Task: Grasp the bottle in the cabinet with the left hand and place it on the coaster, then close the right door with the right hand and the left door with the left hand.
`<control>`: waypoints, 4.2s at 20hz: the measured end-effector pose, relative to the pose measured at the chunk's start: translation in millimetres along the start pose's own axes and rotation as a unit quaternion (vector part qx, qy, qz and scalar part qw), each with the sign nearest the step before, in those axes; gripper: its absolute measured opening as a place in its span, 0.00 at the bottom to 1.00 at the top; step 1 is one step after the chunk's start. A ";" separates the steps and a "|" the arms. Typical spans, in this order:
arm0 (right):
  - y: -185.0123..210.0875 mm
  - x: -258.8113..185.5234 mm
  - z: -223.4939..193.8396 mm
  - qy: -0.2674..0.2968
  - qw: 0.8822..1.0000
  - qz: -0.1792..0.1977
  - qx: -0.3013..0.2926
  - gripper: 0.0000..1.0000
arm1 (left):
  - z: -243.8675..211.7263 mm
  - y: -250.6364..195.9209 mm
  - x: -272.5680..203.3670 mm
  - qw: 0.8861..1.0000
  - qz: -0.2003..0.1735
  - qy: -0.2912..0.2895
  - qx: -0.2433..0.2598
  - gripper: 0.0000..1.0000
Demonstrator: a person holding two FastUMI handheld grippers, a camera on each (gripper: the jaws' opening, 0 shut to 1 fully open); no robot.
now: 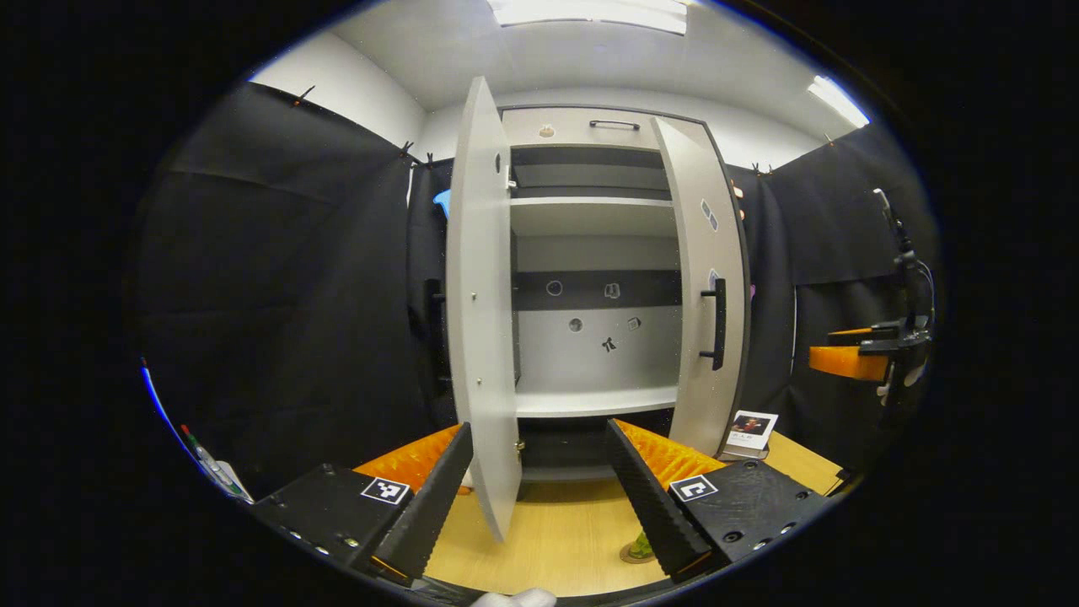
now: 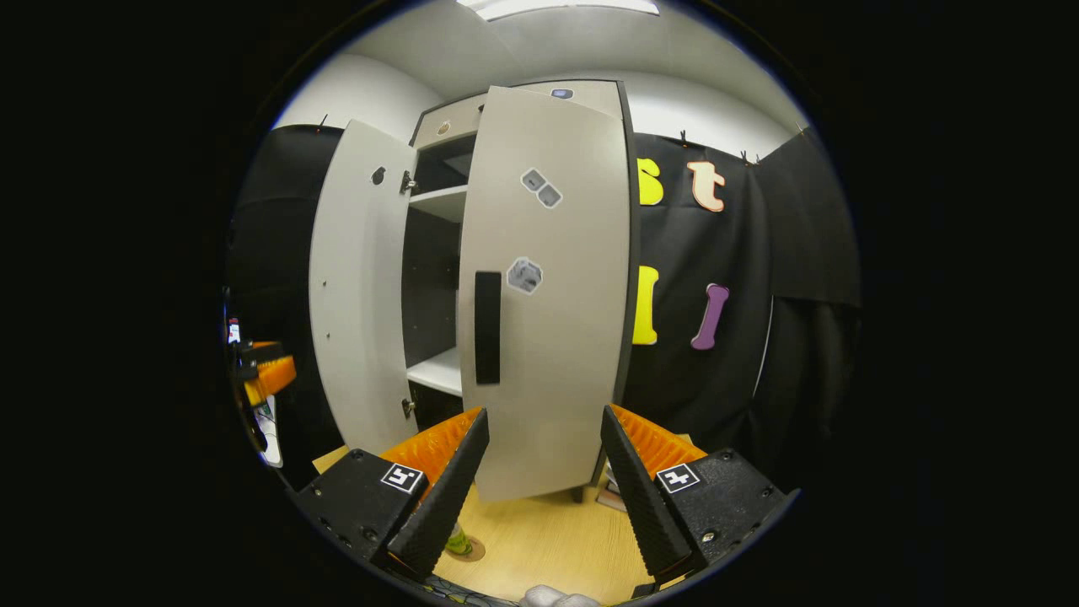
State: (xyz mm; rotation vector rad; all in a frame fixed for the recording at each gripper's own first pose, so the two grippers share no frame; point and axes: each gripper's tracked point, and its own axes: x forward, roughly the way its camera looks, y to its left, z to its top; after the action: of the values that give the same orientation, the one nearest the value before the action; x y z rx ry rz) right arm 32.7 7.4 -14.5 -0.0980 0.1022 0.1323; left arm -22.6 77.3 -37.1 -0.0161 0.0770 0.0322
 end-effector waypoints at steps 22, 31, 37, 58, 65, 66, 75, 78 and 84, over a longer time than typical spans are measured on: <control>-17.5 -66.1 -50.5 0.058 0.997 -0.037 0.037 0.83 | 49.9 159.6 117.2 0.990 0.124 -0.036 0.059 0.93; -16.7 -64.7 -44.4 0.053 0.998 -0.024 0.031 0.83 | 46.7 150.4 116.9 0.990 0.133 -0.033 0.041 0.88; -26.2 -63.0 -46.5 0.054 0.998 -0.024 0.036 0.83 | 49.6 120.9 114.0 0.993 0.110 -0.033 0.040 0.88; -63.5 -79.7 -38.1 0.045 0.995 -0.066 0.053 0.83 | 55.4 -30.4 154.7 0.998 -0.027 -0.039 0.033 0.96; -57.2 -72.6 -31.2 0.040 0.996 -0.060 0.054 0.83 | 65.3 -26.6 138.6 0.998 -0.014 -0.051 0.030 0.96; -55.4 -73.3 -30.0 0.037 0.996 -0.059 0.053 0.83 | 66.0 -28.4 136.4 0.998 -0.015 -0.052 0.030 0.96; -32.8 -58.2 -18.6 0.018 0.997 -0.048 0.056 0.83 | 51.2 -45.8 74.7 0.998 -0.033 -0.040 0.023 0.96; -23.0 -54.5 -18.7 0.015 0.997 -0.042 0.061 0.83 | 36.6 -50.8 52.3 0.999 -0.034 -0.030 0.021 0.96; -10.8 -44.6 -24.5 0.014 0.997 -0.044 0.063 0.83 | 6.3 -47.3 17.3 1.000 -0.006 -0.011 0.026 0.96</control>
State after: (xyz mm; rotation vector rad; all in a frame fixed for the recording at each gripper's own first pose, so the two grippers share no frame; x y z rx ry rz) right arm -12.2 -11.4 -32.9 0.0218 0.1333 0.0364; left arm -3.3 30.7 -31.5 0.0350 0.0559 0.0175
